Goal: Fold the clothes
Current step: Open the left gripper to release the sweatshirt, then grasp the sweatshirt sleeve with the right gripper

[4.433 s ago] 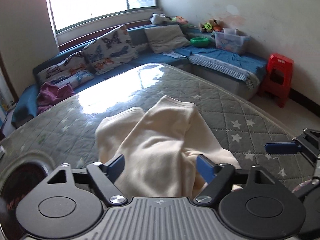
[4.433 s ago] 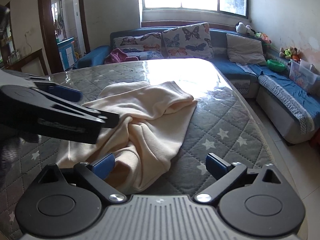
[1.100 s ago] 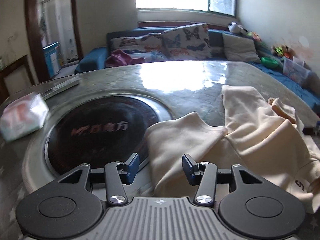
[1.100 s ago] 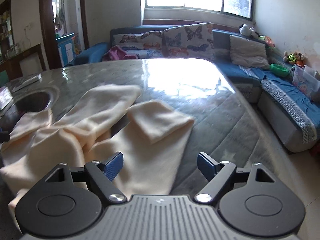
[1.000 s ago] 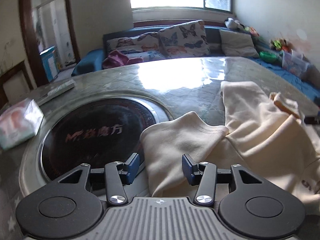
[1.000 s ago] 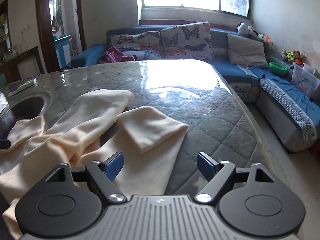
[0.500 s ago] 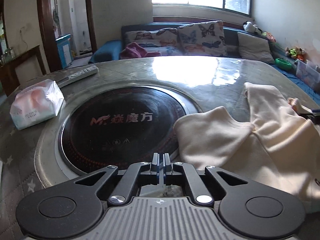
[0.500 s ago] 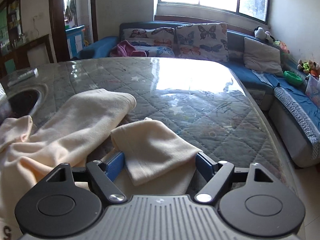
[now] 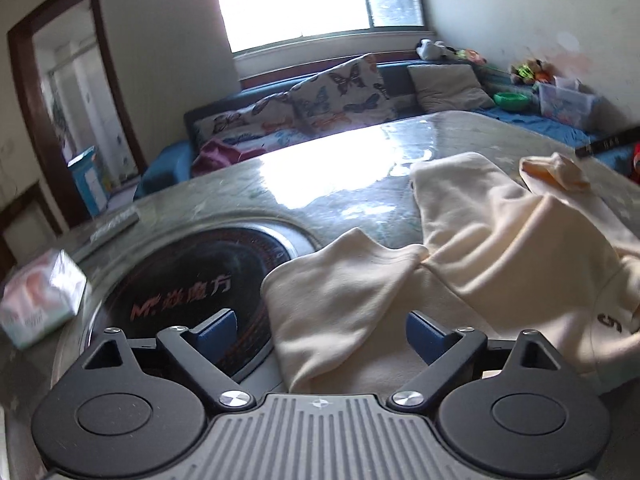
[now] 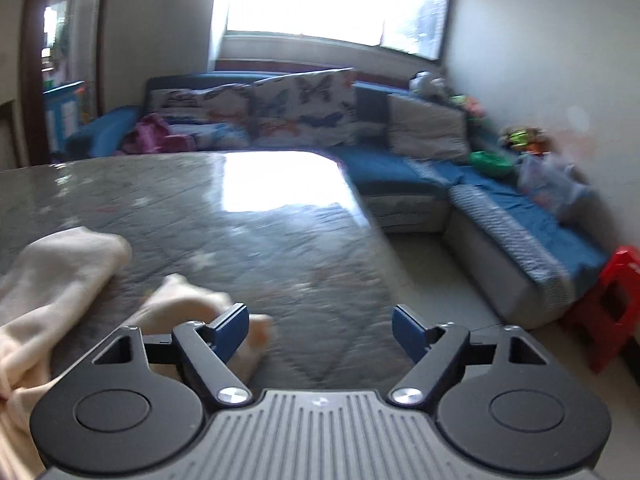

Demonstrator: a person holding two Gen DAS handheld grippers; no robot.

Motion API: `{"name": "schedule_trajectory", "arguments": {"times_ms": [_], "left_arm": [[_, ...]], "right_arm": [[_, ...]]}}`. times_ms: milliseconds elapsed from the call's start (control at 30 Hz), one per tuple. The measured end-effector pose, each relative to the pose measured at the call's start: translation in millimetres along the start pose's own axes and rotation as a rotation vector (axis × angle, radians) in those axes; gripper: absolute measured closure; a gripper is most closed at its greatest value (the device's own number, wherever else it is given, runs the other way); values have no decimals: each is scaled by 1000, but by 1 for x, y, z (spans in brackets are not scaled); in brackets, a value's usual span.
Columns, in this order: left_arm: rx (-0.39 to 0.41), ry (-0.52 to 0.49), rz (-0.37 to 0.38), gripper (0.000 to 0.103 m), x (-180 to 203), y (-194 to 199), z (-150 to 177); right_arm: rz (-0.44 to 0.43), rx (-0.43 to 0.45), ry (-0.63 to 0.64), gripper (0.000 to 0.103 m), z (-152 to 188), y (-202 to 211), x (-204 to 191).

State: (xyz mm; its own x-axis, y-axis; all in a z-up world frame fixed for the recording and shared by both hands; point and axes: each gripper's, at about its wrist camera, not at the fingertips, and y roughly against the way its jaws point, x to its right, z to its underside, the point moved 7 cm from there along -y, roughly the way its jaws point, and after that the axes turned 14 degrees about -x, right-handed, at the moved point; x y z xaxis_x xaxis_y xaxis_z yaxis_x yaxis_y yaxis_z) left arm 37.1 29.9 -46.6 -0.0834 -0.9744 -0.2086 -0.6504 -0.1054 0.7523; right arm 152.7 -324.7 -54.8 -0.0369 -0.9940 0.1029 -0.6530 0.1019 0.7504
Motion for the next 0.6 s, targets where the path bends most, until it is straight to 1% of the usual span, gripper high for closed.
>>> {"name": "schedule_trajectory", "arguments": {"times_ms": [100,133,200,267,333,400,500,533,600], "left_arm": [[-15,-3,-3,7,0,-6,0],[-18,4,-5,7,-1,-7,-1],[-15,18,-6,7,-5,-8,0],[-9,28,-4,6,-8,-7,0],[-13,31,-3,6,-10,-9,0],[-18,33,1,6,-9,-11,0],[-26,31,0,6,-7,-13,1],[-27,29,-3,6,-7,-13,1],[-28,29,-8,5,-8,-13,1]], "right_arm": [[-29,-34,17,19,-2,0,4],[-41,-47,25,15,-2,0,4],[-77,-64,85,12,5,4,-5],[-128,-83,173,9,17,11,-23],[-153,-89,240,6,27,16,-39],[-157,-98,289,2,31,13,-53],[-138,-123,347,2,31,-1,-67],[-123,-120,354,0,25,-6,-67],[-88,-105,361,0,10,-16,-67]]}}
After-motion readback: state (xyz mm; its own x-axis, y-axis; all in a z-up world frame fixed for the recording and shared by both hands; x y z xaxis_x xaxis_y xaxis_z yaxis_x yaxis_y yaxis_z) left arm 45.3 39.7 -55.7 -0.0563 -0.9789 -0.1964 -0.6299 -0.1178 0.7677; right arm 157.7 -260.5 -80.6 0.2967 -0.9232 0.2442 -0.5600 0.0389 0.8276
